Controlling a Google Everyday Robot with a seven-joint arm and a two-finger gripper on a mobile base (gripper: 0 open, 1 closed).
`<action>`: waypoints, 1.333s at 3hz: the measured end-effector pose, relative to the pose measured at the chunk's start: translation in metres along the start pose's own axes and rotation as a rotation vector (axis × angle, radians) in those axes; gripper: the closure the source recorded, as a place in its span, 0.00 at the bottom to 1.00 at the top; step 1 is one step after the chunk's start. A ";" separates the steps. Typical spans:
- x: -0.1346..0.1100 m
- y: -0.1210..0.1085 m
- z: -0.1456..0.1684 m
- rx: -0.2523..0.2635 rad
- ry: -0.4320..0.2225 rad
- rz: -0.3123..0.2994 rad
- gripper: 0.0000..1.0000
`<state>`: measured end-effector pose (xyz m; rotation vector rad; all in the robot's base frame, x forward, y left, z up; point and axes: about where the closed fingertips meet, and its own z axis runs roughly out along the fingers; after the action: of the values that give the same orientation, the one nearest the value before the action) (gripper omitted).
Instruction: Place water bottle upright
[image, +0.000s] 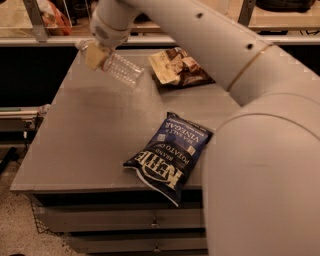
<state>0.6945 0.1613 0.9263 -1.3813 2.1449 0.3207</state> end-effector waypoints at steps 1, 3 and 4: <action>0.010 -0.031 -0.056 -0.023 -0.266 -0.062 1.00; 0.063 -0.077 -0.124 -0.023 -0.574 -0.137 1.00; 0.110 -0.101 -0.160 0.022 -0.701 -0.176 1.00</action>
Offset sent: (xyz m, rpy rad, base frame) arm 0.0113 -0.1718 0.0866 0.5124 -0.3839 0.2572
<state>0.6986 -0.0433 1.0034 -1.1988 1.4401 0.6045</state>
